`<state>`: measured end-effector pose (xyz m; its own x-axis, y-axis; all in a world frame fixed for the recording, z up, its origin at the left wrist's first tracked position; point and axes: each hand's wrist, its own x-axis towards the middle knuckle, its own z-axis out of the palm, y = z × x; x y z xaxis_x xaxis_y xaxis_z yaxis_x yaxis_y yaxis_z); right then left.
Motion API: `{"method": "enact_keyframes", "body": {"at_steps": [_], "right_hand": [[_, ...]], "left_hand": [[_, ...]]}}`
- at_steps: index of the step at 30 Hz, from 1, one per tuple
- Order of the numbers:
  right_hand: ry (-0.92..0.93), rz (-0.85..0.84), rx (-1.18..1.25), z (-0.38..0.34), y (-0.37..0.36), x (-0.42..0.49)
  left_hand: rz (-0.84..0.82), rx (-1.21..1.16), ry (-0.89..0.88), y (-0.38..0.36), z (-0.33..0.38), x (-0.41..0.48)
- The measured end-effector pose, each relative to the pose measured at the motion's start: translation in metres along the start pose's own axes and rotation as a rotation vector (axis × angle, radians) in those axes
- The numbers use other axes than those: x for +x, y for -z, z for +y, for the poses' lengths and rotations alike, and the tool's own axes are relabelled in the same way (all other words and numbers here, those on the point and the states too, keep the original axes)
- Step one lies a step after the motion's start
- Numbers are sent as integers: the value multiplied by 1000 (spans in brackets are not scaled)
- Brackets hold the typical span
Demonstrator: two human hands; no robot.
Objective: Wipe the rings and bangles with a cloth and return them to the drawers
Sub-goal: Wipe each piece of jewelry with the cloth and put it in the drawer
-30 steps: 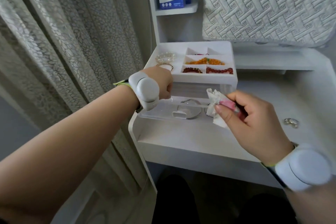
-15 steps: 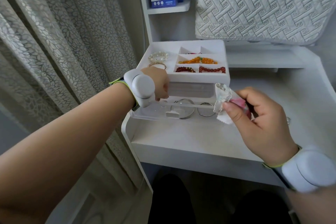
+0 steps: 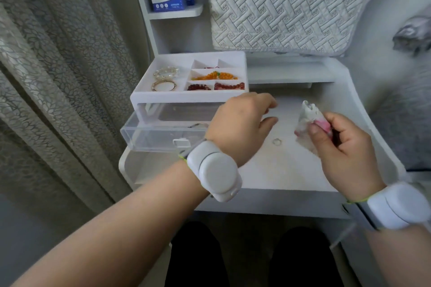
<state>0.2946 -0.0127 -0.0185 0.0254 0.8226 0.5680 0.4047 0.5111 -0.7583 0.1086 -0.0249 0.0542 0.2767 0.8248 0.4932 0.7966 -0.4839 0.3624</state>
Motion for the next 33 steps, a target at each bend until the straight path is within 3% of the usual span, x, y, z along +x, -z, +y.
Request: {"method": "enact_keyframes", "body": {"at_steps": [5, 10, 22, 30, 33], "right_hand": [[-91, 36, -18, 21, 20, -15], [-155, 49, -81, 46, 26, -26], [-344, -27, 69, 74, 21, -35], [-363, -30, 56, 76, 21, -36], [-367, -38, 33, 75, 22, -36]], "left_hand": [[-130, -81, -40, -54, 25, -9], [-270, -54, 129, -106, 9, -5], [-286, 77, 398, -147, -25, 29], [-335, 147, 374, -152, -29, 36], [-307, 45, 342, -150, -29, 29]]}}
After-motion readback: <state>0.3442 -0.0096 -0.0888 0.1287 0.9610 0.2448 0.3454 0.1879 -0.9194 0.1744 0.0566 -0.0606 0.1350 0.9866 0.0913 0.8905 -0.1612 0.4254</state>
